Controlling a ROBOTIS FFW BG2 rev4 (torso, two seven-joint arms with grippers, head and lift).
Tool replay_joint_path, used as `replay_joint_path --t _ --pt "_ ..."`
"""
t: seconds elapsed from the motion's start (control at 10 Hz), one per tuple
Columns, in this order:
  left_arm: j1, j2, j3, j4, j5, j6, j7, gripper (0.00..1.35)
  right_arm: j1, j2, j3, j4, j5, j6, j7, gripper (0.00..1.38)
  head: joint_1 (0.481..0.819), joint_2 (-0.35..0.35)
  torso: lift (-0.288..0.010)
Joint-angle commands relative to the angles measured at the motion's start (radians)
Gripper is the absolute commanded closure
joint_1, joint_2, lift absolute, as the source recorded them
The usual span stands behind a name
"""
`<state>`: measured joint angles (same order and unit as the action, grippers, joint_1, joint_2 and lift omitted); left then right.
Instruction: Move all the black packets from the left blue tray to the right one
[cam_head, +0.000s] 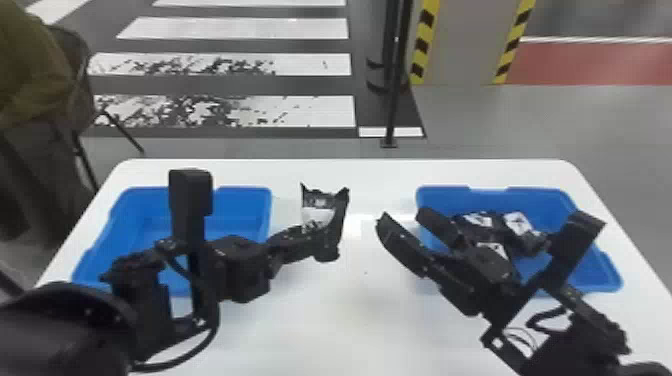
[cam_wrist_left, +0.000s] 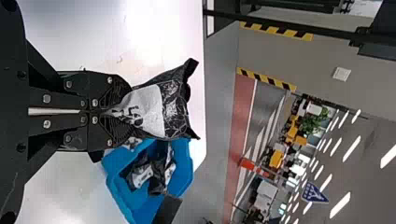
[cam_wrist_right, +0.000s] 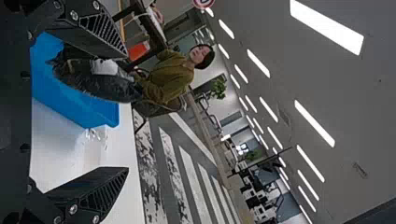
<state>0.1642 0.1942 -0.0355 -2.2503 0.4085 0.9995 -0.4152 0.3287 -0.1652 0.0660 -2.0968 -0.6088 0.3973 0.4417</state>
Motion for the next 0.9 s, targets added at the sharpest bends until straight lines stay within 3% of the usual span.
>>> replay_joint_path --t 0.0,0.4,0.6,0.8 --pt "0.000 0.002 -0.038 -0.002 0.030 -0.003 -0.002 1.21 -0.037 -0.011 0.038 0.027 -0.037 0.000 0.000 0.16 0.695 0.007 -0.140" --pt "-0.019 0.008 -0.116 -0.002 0.098 -0.013 -0.004 1.21 -0.103 -0.025 0.088 0.090 -0.075 0.005 0.000 0.22 0.695 -0.025 -0.140" --pt "-0.022 0.010 -0.118 0.001 0.104 -0.013 -0.004 1.21 -0.113 -0.027 0.094 0.098 -0.077 0.005 0.000 1.21 0.695 -0.035 -0.140" --pt "-0.019 0.008 -0.110 0.001 0.116 -0.015 -0.002 1.20 -0.108 -0.027 0.094 0.098 -0.083 0.003 0.000 1.28 0.695 -0.035 -0.140"
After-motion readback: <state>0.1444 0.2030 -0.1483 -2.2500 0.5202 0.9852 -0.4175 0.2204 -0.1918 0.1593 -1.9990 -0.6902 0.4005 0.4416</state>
